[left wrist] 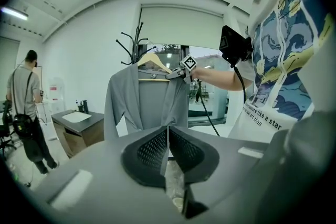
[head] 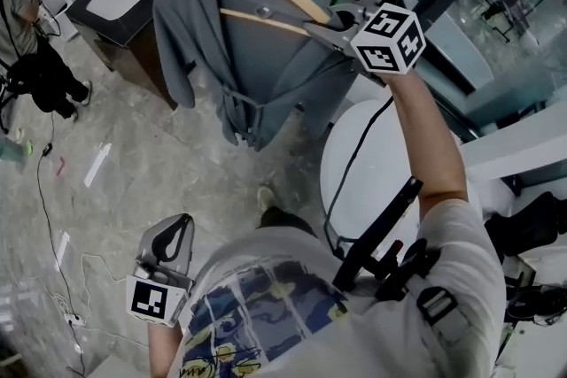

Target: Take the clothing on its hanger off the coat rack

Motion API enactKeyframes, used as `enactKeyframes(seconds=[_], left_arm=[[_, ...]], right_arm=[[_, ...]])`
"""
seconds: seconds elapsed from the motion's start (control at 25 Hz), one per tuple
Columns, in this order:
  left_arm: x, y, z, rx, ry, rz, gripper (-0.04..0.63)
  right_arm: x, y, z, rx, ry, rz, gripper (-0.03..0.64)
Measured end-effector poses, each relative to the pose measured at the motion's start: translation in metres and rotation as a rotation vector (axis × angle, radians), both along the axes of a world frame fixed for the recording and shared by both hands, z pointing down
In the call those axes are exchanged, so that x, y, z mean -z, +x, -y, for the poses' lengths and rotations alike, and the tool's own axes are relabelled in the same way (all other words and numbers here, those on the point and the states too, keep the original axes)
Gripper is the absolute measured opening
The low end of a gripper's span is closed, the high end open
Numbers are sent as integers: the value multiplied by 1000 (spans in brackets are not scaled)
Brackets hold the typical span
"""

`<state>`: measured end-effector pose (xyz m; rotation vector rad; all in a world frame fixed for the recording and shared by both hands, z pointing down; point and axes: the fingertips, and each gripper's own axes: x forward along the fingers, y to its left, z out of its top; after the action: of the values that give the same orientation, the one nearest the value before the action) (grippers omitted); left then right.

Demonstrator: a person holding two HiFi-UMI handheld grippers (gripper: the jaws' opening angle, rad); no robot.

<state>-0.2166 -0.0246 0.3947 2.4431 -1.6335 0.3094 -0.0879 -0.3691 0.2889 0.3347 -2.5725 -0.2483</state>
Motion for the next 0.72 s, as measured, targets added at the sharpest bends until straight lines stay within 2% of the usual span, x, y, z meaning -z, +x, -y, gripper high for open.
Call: enactKeyframes(seconds=[0.32,0.72], left_arm=[[-4,17,-38,-40,-6,4,15],[-4,28,-55,-77,-17,14,15]], right_arm=[[-17,14,-88,43,-30,2,8],[-32,15,-157,90,-41,-1,8]])
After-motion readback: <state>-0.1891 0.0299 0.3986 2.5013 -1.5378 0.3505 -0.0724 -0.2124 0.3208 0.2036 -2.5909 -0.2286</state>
